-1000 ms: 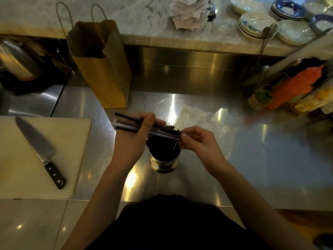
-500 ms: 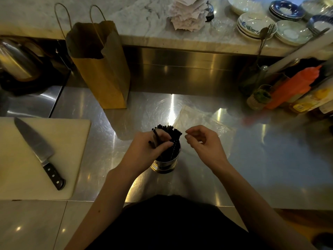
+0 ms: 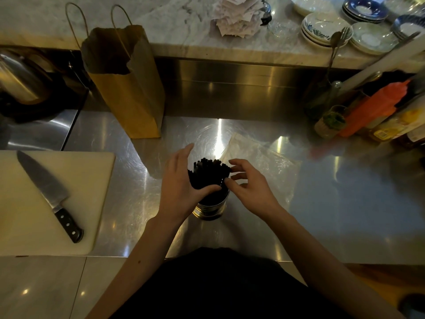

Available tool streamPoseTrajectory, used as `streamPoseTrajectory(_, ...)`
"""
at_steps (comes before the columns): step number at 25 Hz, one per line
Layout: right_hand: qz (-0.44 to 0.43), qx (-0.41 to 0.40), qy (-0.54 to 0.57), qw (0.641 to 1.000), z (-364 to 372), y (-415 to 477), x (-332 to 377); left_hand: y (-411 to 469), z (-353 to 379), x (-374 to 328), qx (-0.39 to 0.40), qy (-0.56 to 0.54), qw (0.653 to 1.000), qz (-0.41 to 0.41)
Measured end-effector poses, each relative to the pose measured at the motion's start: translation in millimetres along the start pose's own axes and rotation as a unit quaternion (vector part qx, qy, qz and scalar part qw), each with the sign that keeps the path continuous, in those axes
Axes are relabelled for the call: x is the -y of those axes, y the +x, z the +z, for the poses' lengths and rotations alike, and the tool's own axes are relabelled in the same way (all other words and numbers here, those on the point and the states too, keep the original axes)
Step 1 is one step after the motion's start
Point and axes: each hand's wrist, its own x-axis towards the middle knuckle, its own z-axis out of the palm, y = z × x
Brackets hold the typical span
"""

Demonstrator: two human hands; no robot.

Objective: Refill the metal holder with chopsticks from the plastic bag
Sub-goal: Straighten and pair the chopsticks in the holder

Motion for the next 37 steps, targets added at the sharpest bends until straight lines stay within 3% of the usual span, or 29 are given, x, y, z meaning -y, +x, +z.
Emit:
streamPoseTrajectory(5,0.026,0.102,-0.017,0.994,1,10,-10,-7,5,12,0.045,-0.174,0.974,-0.136)
streamPoseTrajectory(10,-0.031,0.151,-0.053,0.987,4,16,-11,-9,4,26,0.090,-0.134,0.983,-0.088)
streamPoseTrajectory(16,-0.092,0.119,-0.112,0.982,8,22,-3,1,0,28,0.100,-0.090,0.991,-0.009)
streamPoseTrajectory(20,-0.078,0.130,-0.147,0.977,9,25,-3,3,0,28,0.117,-0.076,0.990,-0.031)
streamPoseTrajectory(23,-0.051,0.138,-0.113,0.983,8,28,-8,2,-3,23,0.102,-0.096,0.988,-0.068)
streamPoseTrajectory(29,-0.036,0.139,-0.046,0.988,-19,21,-19,0,1,-8,0.083,-0.084,0.992,-0.048)
streamPoseTrajectory(37,-0.056,-0.020,-0.022,0.998,-67,43,-29,6,18,-57,-0.055,-0.027,0.997,0.055)
